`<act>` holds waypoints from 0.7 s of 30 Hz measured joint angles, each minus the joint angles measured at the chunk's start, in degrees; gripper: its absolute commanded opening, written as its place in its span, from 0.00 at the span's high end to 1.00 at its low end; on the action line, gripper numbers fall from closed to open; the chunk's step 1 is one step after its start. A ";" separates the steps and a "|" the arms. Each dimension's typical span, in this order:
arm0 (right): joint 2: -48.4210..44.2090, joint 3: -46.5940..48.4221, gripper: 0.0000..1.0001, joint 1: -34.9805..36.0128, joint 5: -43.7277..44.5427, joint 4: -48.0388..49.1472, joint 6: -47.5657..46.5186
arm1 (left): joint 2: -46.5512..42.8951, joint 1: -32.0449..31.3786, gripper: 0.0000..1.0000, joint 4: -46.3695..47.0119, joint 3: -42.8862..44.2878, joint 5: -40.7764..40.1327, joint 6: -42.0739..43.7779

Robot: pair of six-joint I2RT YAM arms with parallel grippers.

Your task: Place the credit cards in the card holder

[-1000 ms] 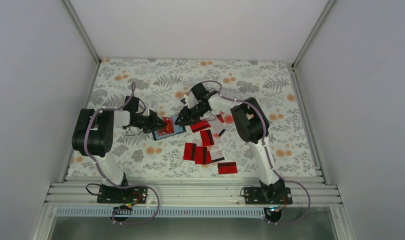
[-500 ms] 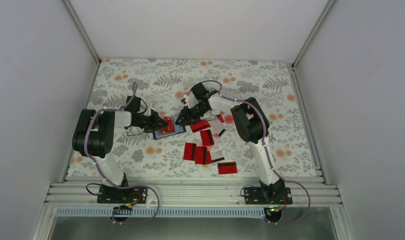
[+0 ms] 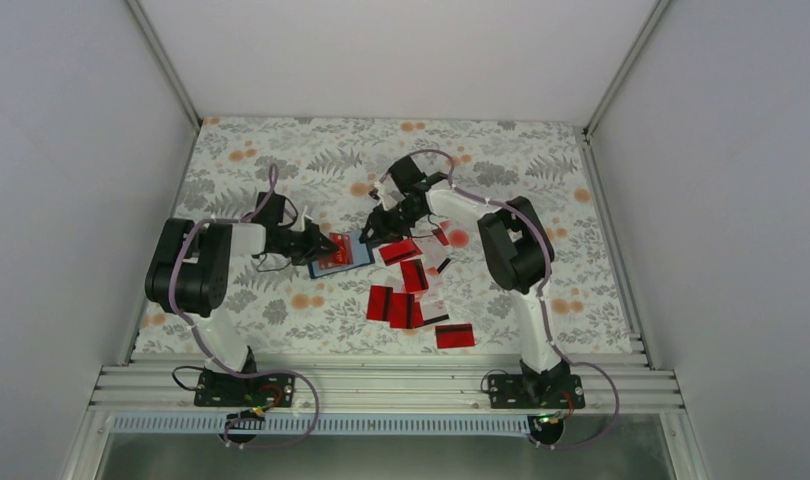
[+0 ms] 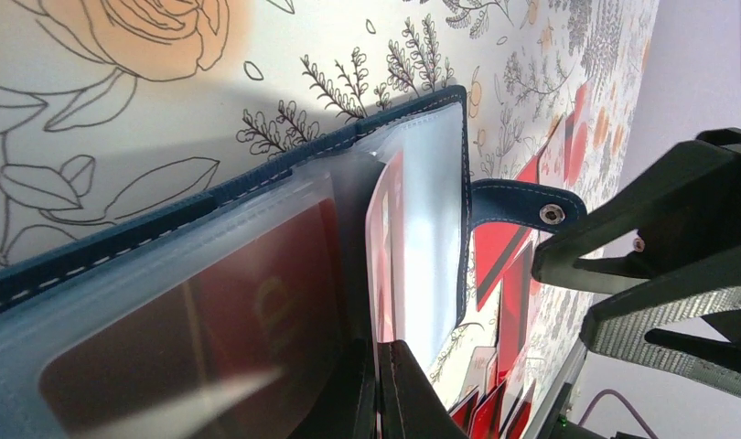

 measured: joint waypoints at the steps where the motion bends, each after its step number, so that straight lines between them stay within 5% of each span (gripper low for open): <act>1: -1.01 -0.79 0.69 0.00 0.92 -0.09 -0.26 | 0.00 -0.11 0.98 0.02 0.00 -0.07 0.00; 21: -0.83 -5.68 0.80 1.09 6.19 1.14 -0.68 | 0.00 -1.81 0.98 0.33 0.22 -1.55 -0.94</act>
